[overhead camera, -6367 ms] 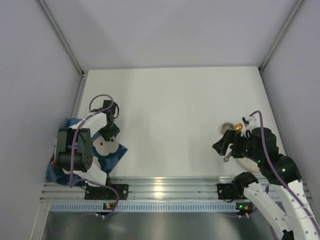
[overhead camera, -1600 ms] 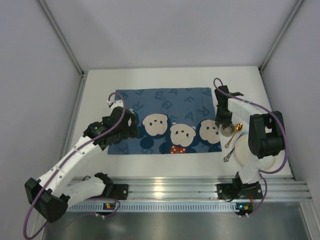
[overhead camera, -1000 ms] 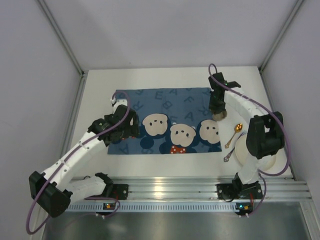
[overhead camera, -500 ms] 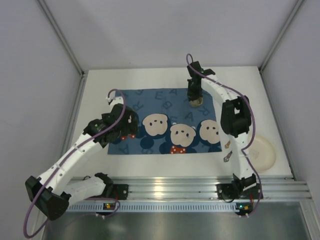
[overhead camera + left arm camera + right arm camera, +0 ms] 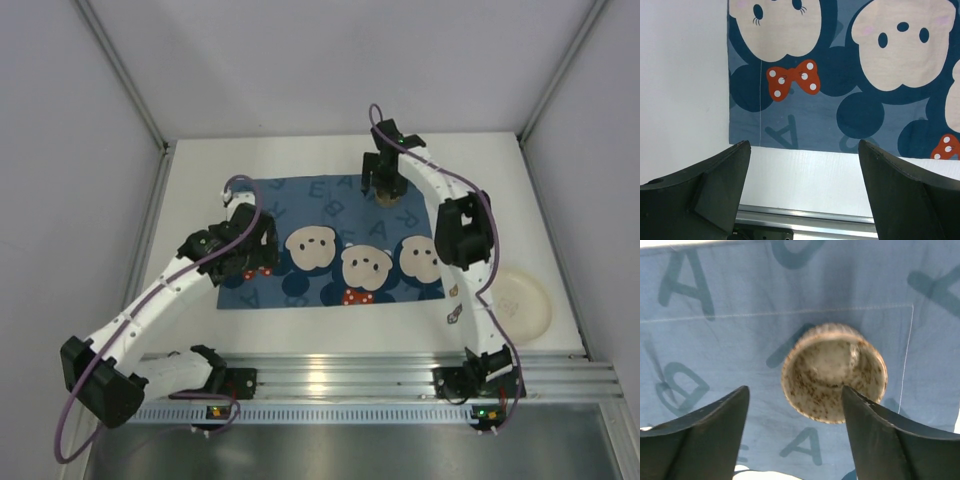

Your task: Set the dinner table for one person

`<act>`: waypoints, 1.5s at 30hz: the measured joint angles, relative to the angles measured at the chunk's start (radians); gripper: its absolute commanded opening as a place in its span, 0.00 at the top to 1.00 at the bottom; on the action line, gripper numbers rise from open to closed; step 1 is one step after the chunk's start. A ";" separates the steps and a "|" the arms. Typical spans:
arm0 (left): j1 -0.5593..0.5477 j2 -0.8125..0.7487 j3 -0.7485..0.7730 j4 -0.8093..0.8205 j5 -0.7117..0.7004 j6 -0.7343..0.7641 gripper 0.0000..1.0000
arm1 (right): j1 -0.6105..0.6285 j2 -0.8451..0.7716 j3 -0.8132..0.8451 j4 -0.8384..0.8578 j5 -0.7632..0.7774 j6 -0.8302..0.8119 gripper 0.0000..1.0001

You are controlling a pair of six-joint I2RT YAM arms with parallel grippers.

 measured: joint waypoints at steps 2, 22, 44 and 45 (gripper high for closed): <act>0.000 0.041 0.019 0.002 0.011 0.011 0.07 | 0.000 -0.041 -0.072 0.014 0.001 -0.008 0.20; -0.162 0.103 0.123 -0.069 0.135 -0.163 0.01 | -0.164 -1.032 -0.937 0.067 -0.062 0.014 0.19; -0.164 0.011 -0.005 -0.039 0.050 -0.014 0.02 | -0.293 -1.130 -0.937 -0.069 0.089 0.027 0.16; -0.162 0.008 -0.009 -0.024 0.050 0.000 0.02 | -0.295 -1.116 -0.929 -0.069 0.089 0.033 0.16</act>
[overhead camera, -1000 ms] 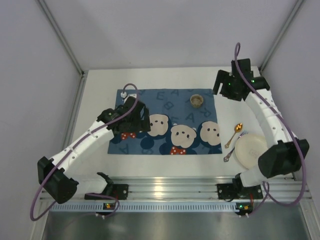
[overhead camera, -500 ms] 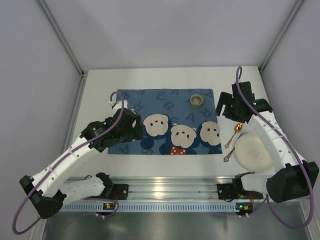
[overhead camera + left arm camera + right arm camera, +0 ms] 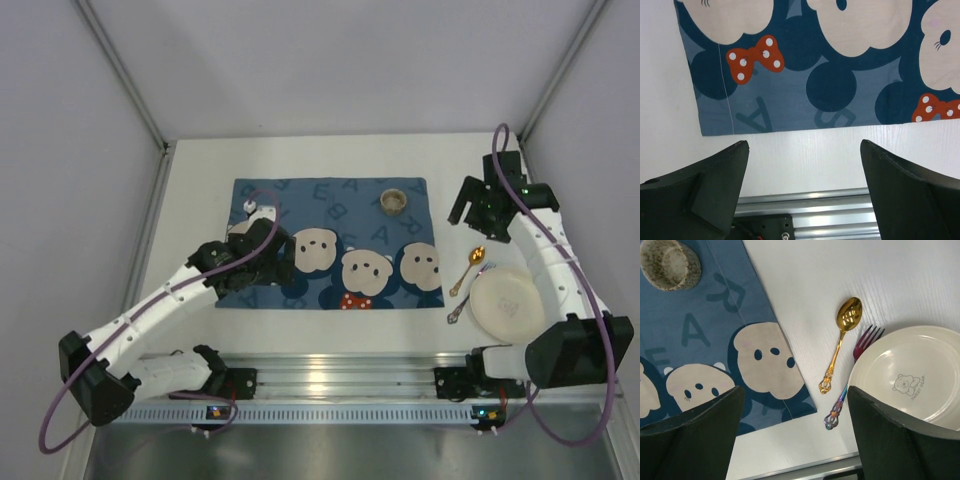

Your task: Set the dinner table for one person

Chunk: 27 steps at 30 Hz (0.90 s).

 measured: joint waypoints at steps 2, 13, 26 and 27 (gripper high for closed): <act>0.003 -0.014 -0.024 0.031 0.000 0.023 0.01 | -0.005 0.024 0.000 -0.009 0.000 0.010 0.16; 0.011 -0.062 -0.087 0.079 0.023 0.085 0.02 | -0.171 0.035 -0.186 -0.033 0.011 0.053 0.19; 0.020 -0.024 -0.142 0.154 0.054 0.080 0.02 | -0.195 0.248 -0.333 0.060 0.026 0.053 0.38; 0.022 -0.017 -0.142 0.158 0.054 0.083 0.01 | -0.195 0.261 -0.333 0.071 0.032 0.050 0.42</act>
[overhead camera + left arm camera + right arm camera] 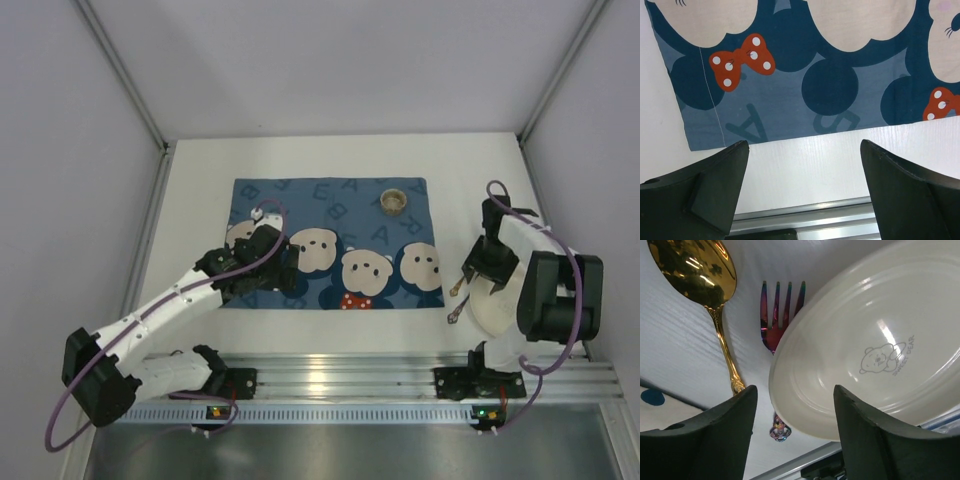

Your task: Set the dinner table for one person

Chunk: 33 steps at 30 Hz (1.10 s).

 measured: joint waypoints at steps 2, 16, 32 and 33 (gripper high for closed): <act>0.003 0.008 0.000 0.006 0.000 0.005 0.02 | 0.000 0.022 0.000 0.020 0.014 0.000 0.55; 0.042 0.051 -0.002 0.025 0.013 0.054 0.01 | 0.000 0.098 0.039 0.023 0.100 -0.018 1.00; 0.108 0.051 0.059 0.018 0.094 0.072 0.02 | 0.349 0.011 0.521 -0.244 0.084 0.066 1.00; 0.114 0.051 0.073 0.015 0.097 0.071 0.01 | 0.418 0.053 0.618 -0.270 0.078 0.084 1.00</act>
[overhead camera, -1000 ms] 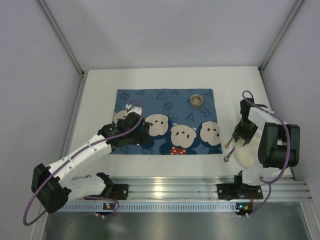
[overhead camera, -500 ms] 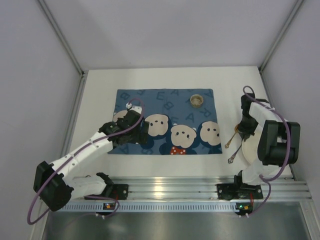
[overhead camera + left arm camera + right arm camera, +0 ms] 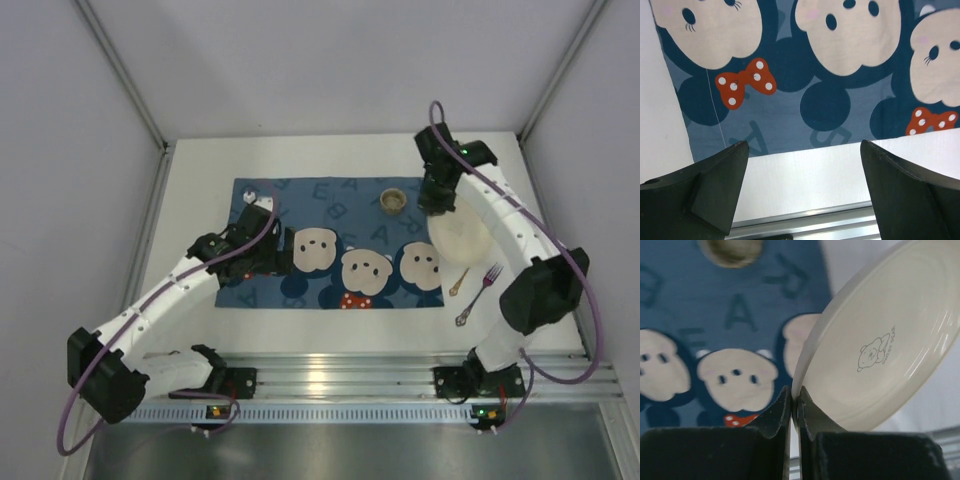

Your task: Set the dinner table for one person

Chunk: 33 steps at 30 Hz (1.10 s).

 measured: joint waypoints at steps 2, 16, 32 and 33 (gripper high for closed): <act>0.014 0.000 0.037 -0.013 -0.001 -0.009 0.02 | 0.113 0.105 0.189 -0.028 -0.010 0.026 1.00; 0.038 -0.164 0.092 -0.182 -0.080 -0.080 0.02 | 0.526 0.765 0.802 0.072 -0.254 0.078 1.00; 0.039 -0.251 0.073 -0.261 -0.102 -0.117 0.02 | 0.529 0.842 0.709 0.378 -0.469 0.092 0.40; 0.039 -0.249 0.073 -0.261 -0.101 -0.115 0.02 | 0.531 0.842 0.691 0.386 -0.476 0.085 0.34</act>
